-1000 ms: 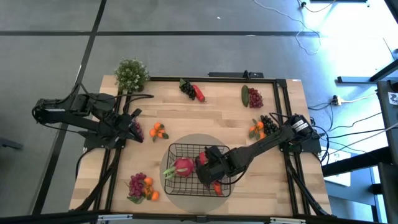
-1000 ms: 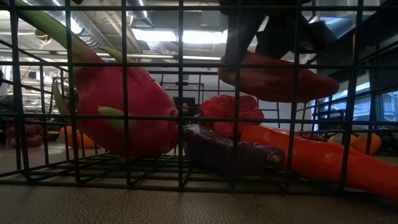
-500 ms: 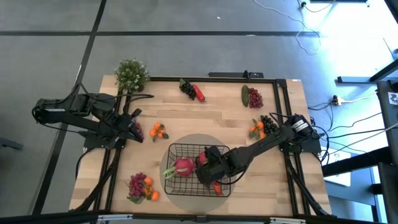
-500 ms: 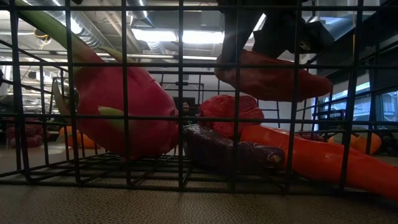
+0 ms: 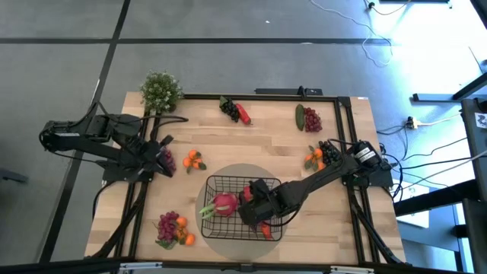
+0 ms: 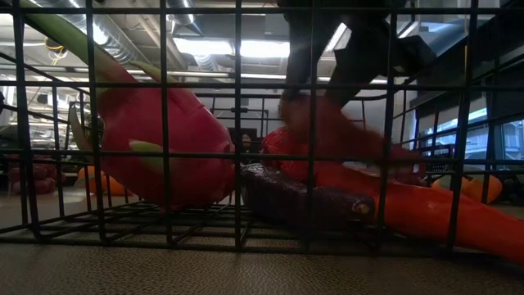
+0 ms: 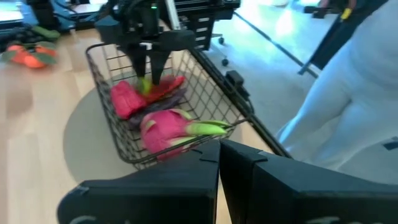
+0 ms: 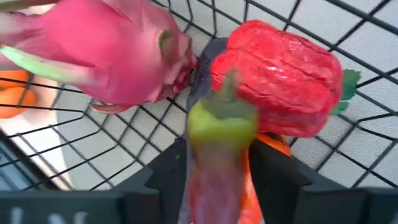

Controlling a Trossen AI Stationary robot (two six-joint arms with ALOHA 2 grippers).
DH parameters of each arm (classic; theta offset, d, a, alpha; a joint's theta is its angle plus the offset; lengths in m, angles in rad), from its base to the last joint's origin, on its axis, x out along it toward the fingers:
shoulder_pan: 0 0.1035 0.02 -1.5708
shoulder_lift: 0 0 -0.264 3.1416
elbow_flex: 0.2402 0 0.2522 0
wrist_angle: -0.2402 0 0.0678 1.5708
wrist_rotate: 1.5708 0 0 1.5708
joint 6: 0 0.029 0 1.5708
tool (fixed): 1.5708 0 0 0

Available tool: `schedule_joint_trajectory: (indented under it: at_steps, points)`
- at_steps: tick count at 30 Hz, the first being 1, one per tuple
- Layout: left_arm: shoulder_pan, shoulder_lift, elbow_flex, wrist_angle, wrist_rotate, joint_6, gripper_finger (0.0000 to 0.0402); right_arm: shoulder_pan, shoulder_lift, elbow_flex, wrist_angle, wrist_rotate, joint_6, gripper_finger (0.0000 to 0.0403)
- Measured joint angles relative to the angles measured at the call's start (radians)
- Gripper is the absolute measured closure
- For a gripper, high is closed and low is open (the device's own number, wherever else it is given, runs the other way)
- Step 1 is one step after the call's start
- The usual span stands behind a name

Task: Build produce basket
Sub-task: Put the bottom chili pepper into the black wire basket, then put the red chili pepper into the black wire basket

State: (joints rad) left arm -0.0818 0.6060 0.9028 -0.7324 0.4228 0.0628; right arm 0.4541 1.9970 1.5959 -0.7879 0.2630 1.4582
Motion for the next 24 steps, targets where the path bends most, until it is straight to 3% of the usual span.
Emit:
schedule_joint_trajectory:
  at_steps: [6, 11, 14, 19, 24]
  points:
    - [0.000, 0.000, 0.000, 0.000, 0.017, 0.000, 0.0401, -0.001, 0.003, 0.001, 0.005, -0.014, -0.002, 0.0203]
    - [0.000, 0.000, 0.000, 0.000, 0.017, 0.000, 0.0401, -0.002, 0.003, 0.014, -0.019, -0.022, -0.016, 0.0203]
    - [0.000, 0.000, 0.000, 0.000, 0.016, 0.000, 0.0401, -0.002, 0.002, 0.060, -0.040, -0.021, -0.108, 0.0205]
    - [0.000, 0.000, 0.000, 0.000, 0.015, -0.027, 0.0401, -0.001, 0.001, 0.193, -0.183, 0.059, -0.193, 0.0205]
    - [0.000, 0.001, 0.000, 0.001, 0.009, -0.070, 0.0401, -0.002, -0.001, 0.369, -0.459, 0.144, -0.227, 0.0206]
